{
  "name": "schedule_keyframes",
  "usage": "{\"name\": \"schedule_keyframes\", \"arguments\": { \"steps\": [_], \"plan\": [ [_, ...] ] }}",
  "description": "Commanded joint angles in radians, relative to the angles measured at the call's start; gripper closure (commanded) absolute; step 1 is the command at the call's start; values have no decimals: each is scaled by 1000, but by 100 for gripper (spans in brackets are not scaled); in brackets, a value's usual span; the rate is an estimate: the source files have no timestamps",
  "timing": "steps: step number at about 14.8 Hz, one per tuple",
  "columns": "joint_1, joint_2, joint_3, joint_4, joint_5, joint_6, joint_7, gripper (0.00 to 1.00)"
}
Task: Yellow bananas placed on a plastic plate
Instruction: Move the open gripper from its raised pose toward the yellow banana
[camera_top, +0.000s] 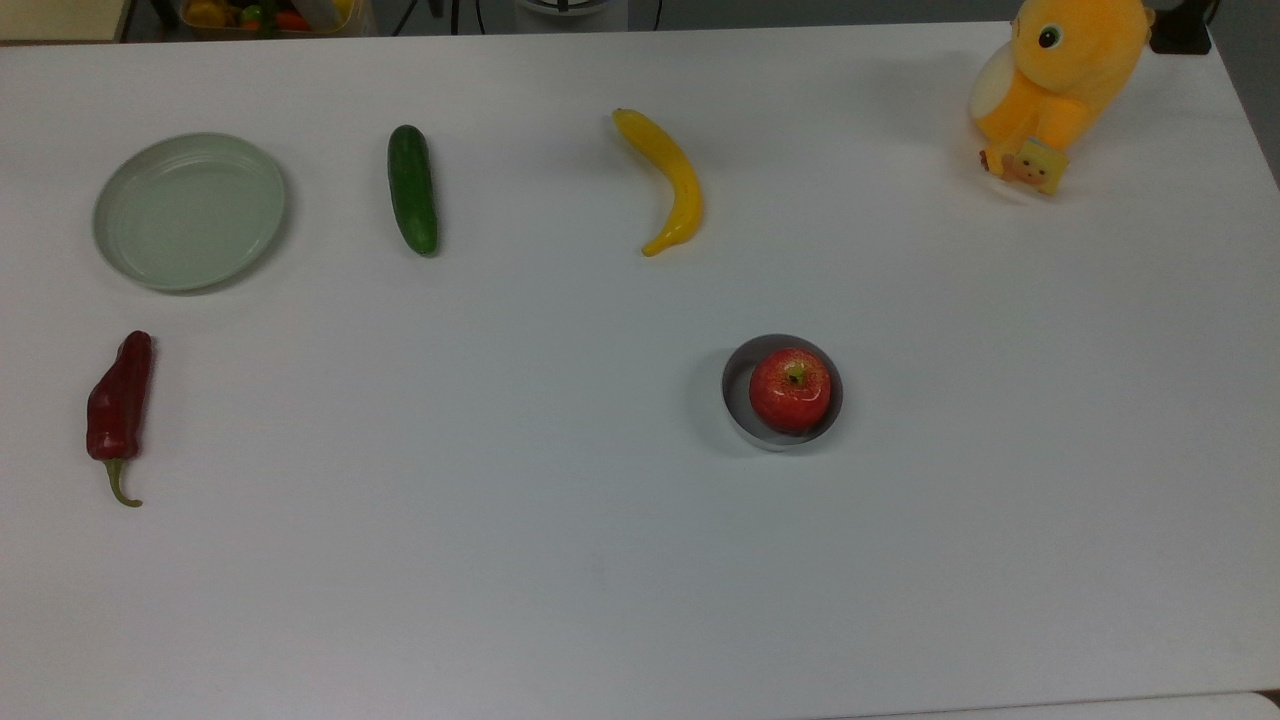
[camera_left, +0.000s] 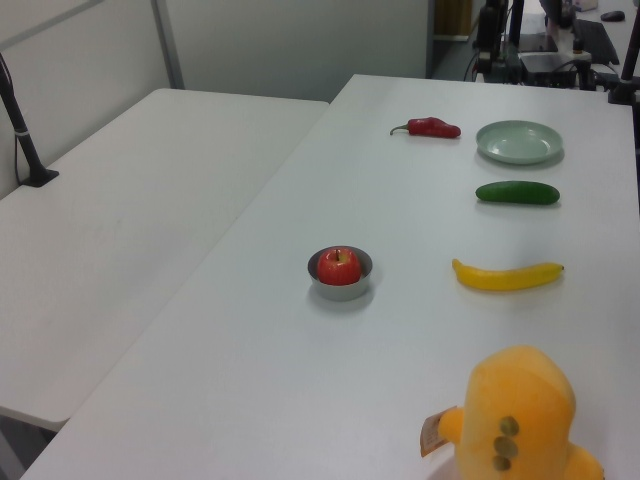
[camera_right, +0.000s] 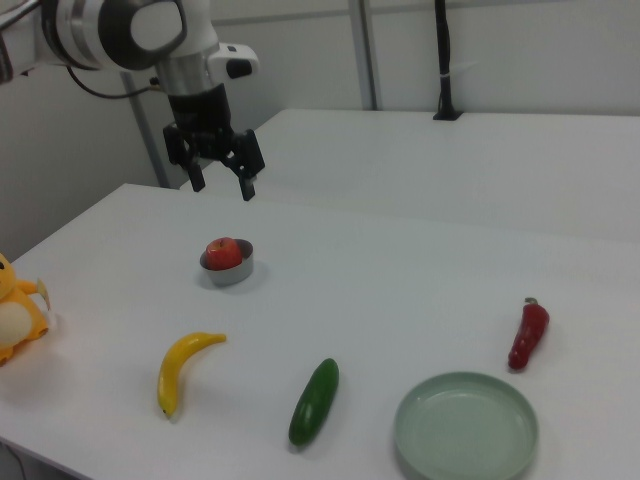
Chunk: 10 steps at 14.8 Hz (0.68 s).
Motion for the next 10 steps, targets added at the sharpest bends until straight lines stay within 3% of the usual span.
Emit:
{"name": "schedule_keyframes", "arguments": {
  "steps": [1, 5, 10],
  "plan": [
    [-21, -14, -5, -85, -21, 68, -110, 0],
    [-2, -20, 1, -171, -37, 70, -248, 0],
    [18, -32, 94, -248, -37, 59, -251, 0]
  ]
}}
